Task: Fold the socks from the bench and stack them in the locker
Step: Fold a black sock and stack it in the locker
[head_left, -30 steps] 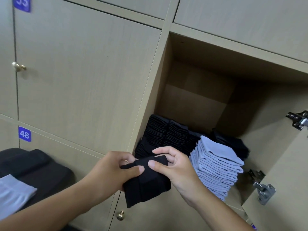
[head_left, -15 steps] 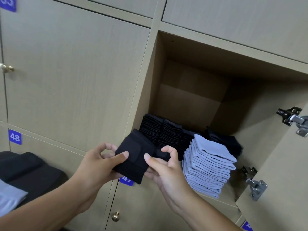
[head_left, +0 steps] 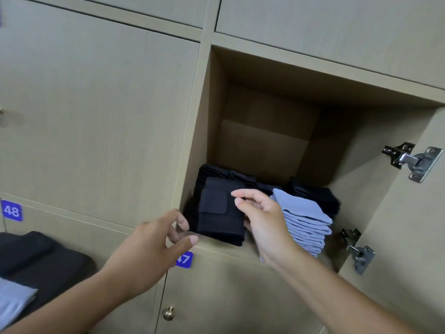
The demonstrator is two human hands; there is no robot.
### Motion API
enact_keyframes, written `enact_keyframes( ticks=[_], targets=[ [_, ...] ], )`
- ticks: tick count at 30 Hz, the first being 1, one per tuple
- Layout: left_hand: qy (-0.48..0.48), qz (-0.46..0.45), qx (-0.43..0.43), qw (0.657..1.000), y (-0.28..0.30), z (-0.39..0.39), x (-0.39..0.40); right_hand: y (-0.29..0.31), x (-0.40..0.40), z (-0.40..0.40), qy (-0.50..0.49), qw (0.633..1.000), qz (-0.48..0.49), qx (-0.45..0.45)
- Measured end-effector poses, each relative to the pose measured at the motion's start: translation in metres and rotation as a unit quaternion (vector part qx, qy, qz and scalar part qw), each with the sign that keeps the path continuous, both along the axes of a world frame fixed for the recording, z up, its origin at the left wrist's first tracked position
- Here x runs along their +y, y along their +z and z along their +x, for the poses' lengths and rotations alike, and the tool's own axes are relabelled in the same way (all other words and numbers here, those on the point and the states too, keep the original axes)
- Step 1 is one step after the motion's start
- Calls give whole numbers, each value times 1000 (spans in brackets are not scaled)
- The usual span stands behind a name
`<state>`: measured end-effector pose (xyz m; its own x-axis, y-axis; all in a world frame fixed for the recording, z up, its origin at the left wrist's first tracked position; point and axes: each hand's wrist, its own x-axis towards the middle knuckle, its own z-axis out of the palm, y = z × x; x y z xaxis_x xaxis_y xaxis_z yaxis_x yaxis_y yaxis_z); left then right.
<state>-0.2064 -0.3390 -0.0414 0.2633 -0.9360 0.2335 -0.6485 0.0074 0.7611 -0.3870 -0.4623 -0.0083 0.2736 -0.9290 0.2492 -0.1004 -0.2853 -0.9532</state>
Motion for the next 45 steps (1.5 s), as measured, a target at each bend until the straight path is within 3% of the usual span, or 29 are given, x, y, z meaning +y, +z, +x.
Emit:
enact_keyframes(
  ticks=[12, 30, 36, 45],
  targets=[
    [-23, 32, -44, 998, -6, 8, -3, 85, -118, -48, -64, 997, 2, 29],
    [-35, 53, -89, 994, -9, 3, -8, 81, -211, -50, -137, 981, 88, 108],
    [-36, 65, -90, 993, -12, 3, -9, 70, -218, -44, -146, 968, 97, 180],
    [-43, 76, -100, 991, -15, 2, -11, 68, -226, -41, -182, 924, 8, 337]
  ],
)
